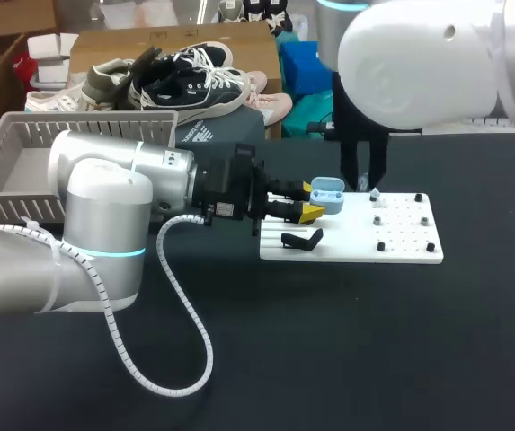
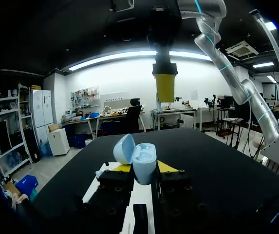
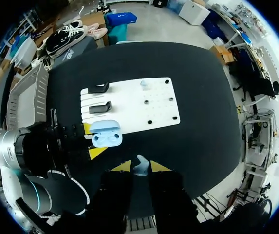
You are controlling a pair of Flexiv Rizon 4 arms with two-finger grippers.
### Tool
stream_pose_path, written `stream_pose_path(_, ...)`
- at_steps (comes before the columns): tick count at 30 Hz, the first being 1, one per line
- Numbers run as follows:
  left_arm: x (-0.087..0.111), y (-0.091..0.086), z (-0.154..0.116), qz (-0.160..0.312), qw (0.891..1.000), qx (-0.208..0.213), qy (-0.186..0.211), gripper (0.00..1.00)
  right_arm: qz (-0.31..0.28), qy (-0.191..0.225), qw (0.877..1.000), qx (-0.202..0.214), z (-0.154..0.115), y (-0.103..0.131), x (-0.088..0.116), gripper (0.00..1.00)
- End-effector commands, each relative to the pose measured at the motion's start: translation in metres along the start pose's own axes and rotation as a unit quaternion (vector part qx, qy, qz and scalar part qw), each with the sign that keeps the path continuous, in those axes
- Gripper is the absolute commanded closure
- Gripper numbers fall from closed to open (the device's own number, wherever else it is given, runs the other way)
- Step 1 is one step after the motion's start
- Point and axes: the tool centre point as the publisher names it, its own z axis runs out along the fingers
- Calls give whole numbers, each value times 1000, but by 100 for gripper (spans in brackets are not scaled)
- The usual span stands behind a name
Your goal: Pick up each earbud case from the left stands, insert the matching earbuds, close the lid, and place the case in the box.
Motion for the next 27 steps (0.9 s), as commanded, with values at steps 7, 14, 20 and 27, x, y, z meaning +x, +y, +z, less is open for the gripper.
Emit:
stream_pose_path(7,0,-1,1,1,1000,-2,0,100,30,10,999,32,3,25,-2,100)
stream_pose_path(14,0,-1,1,1,1000,-2,0,100,35,3,999,25,3,29,-2,100)
stream_pose_path(20,0,-1,1,1,1000,-2,0,100,35,3,999,25,3,29,-2,100)
stream_pose_path(27,0,-1,1,1,1000,-2,0,100,53,18,998,16,5,30,-3,100)
